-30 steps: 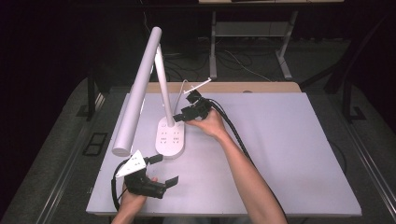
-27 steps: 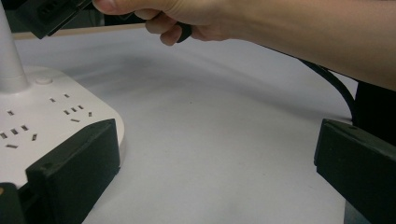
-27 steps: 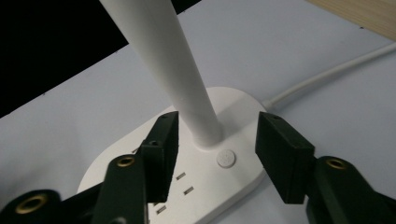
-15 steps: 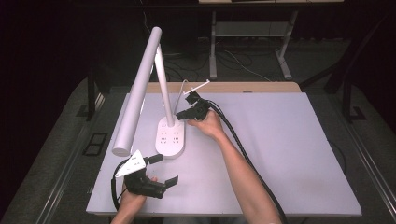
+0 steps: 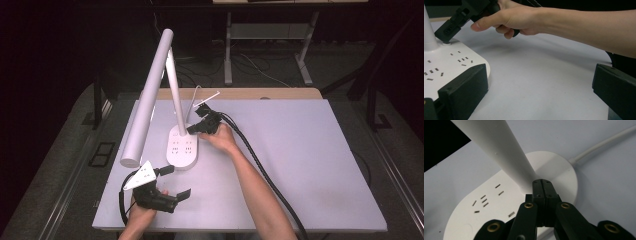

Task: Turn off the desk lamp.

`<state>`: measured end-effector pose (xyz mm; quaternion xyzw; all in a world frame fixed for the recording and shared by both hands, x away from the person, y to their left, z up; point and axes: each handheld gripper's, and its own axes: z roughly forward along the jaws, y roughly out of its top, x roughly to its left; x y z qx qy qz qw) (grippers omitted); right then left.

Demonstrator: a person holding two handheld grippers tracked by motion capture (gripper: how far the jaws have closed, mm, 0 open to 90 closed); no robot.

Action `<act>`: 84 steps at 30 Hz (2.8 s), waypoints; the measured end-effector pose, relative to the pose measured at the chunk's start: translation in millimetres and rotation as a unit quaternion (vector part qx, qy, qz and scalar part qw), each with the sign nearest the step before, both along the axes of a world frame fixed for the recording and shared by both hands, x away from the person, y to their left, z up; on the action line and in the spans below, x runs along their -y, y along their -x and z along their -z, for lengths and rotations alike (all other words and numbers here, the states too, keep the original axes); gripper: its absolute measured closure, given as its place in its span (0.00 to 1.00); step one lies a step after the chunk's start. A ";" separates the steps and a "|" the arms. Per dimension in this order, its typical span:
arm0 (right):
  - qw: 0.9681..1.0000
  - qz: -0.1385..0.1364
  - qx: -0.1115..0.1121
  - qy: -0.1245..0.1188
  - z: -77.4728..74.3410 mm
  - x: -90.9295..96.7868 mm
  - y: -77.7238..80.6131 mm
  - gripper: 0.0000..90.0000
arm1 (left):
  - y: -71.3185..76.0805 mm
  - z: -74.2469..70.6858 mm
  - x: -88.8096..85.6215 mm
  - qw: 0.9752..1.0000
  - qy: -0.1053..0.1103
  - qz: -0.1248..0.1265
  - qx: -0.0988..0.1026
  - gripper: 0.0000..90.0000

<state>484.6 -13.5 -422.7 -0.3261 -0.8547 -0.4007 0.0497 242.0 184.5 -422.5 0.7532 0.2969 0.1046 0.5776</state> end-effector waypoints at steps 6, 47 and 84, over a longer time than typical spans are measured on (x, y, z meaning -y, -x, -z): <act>1.000 0.000 0.007 0.000 1.8 0.9 1.7 1.00 | 0.6 -0.2 0.4 1.000 0.000 -0.001 0.001 0.00; 1.000 0.013 0.014 0.005 -0.4 -1.7 5.8 1.00 | -1.0 0.1 -1.1 1.000 0.003 0.000 -0.005 0.00; 0.999 0.018 0.030 -0.024 -11.4 20.5 16.6 1.00 | -1.9 1.1 2.0 1.000 -0.006 0.005 -0.007 0.00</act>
